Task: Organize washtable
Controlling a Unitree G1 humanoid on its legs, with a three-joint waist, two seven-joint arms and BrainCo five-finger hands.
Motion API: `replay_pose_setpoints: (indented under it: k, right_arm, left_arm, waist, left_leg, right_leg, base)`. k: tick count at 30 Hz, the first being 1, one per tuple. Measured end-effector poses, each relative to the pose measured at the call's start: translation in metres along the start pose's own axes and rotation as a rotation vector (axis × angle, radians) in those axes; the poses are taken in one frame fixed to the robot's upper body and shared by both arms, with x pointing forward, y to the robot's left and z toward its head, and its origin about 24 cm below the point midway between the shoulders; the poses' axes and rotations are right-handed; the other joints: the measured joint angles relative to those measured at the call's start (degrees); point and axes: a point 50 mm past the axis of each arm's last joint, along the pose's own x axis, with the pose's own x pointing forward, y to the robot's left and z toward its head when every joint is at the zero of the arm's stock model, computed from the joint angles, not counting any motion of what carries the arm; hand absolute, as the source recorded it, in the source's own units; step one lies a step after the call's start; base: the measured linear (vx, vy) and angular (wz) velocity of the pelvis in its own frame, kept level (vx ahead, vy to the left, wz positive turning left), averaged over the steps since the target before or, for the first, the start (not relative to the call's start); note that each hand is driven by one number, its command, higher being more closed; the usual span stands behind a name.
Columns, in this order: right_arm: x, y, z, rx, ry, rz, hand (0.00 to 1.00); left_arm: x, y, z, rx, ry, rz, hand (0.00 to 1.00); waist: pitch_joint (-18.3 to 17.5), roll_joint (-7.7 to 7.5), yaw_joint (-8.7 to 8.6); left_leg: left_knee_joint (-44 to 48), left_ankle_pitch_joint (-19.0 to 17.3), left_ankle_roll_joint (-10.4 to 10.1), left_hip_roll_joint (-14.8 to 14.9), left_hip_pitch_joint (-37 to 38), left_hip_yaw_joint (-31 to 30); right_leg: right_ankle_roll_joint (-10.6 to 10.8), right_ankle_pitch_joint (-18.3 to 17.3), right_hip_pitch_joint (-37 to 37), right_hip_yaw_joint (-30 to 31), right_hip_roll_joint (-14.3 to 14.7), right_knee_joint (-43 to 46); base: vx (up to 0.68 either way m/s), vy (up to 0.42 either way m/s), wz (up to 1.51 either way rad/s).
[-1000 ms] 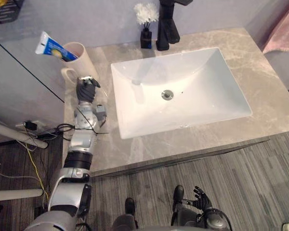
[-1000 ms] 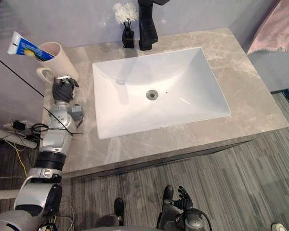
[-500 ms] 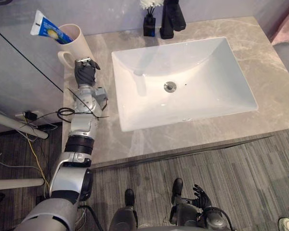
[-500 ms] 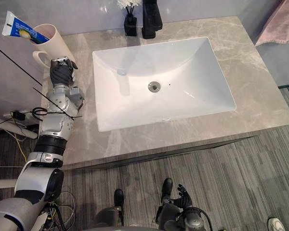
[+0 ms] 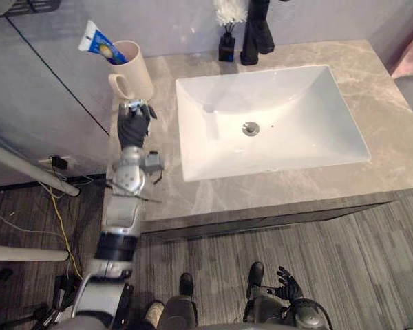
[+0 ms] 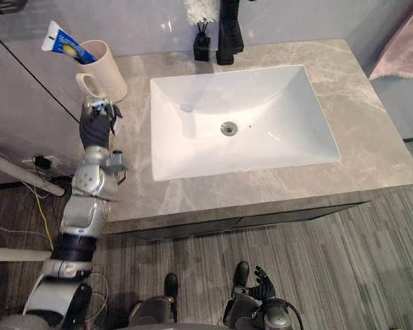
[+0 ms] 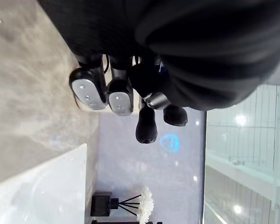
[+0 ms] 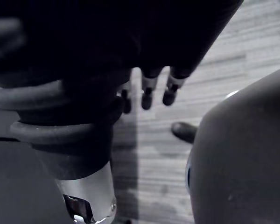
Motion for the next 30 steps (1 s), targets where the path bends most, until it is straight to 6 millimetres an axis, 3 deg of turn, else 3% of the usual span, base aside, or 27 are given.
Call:
replay_pose_setpoints:
  k: [3, 7, 10, 13, 22, 30]
  right_arm:
    - [0.0, 0.0, -0.004, 0.0, 0.017, 0.0, 0.0]
    - [-0.002, -0.003, -0.014, -0.01, 0.069, -0.004, 0.0]
    - [-0.003, -0.007, -0.02, -0.014, 0.104, -0.015, 0.0]
    - [-0.004, -0.007, -0.028, -0.028, 0.139, -0.013, 0.0]
    - [-0.007, -0.002, -0.039, -0.043, 0.192, 0.001, 0.0]
    - [-0.011, 0.002, -0.047, -0.015, 0.219, -0.002, 0.0]
  left_arm:
    - [-0.031, 0.001, -0.011, -0.021, 0.046, -0.01, 1.0]
    - [-0.077, -0.002, -0.024, -0.054, 0.136, -0.044, 1.0]
    - [-0.103, -0.008, -0.027, -0.099, 0.188, -0.075, 1.0]
    - [-0.121, -0.012, -0.032, -0.134, 0.242, -0.1, 1.0]
    - [-0.133, -0.023, -0.037, -0.224, 0.288, -0.115, 1.0]
    - [-0.138, -0.025, -0.041, -0.204, 0.309, -0.106, 1.0]
  waist:
    - [-0.1, 0.24, 1.11]
    - [-2.9, 2.02, 2.23]
    - [-4.6, 3.26, 2.91]
    - [-6.6, 3.6, 3.32]
    - [-9.3, 2.5, 5.43]
    - [-11.1, 1.42, 5.78]
  left_leg:
    - [0.2, 0.0, 0.0, 0.1, 0.9, -0.7]
    - [-0.5, -0.1, 0.0, 0.1, 1.9, -2.1]
    - [-0.7, -0.1, 0.0, 0.1, 3.0, -3.7]
    - [-0.8, -0.1, -0.1, 0.1, 3.8, -5.1]
    - [-1.9, 0.6, -0.3, -0.2, 3.8, -8.7]
    - [-2.5, 1.3, -0.2, -1.0, 3.8, -10.7]
  right_leg:
    - [0.0, -0.3, 1.6, -1.0, 0.1, 0.0]
    - [0.4, -1.4, 4.1, -2.9, 0.0, 0.0]
    - [0.5, -2.0, 6.2, -4.7, 0.0, 0.0]
    - [0.7, -2.7, 7.9, -6.4, 0.1, 0.0]
    - [0.8, -3.3, 9.8, -10.5, 0.0, 0.0]
    - [1.4, -3.9, 11.1, -13.1, -0.7, 0.0]
  base:
    - [-0.01, -0.006, 0.17]
    - [-0.01, -0.01, 0.23]
    - [0.03, -0.016, 0.26]
    - [0.01, -0.012, 0.29]
    - [-0.01, -0.006, 0.23]
    - [0.02, 0.003, 0.17]
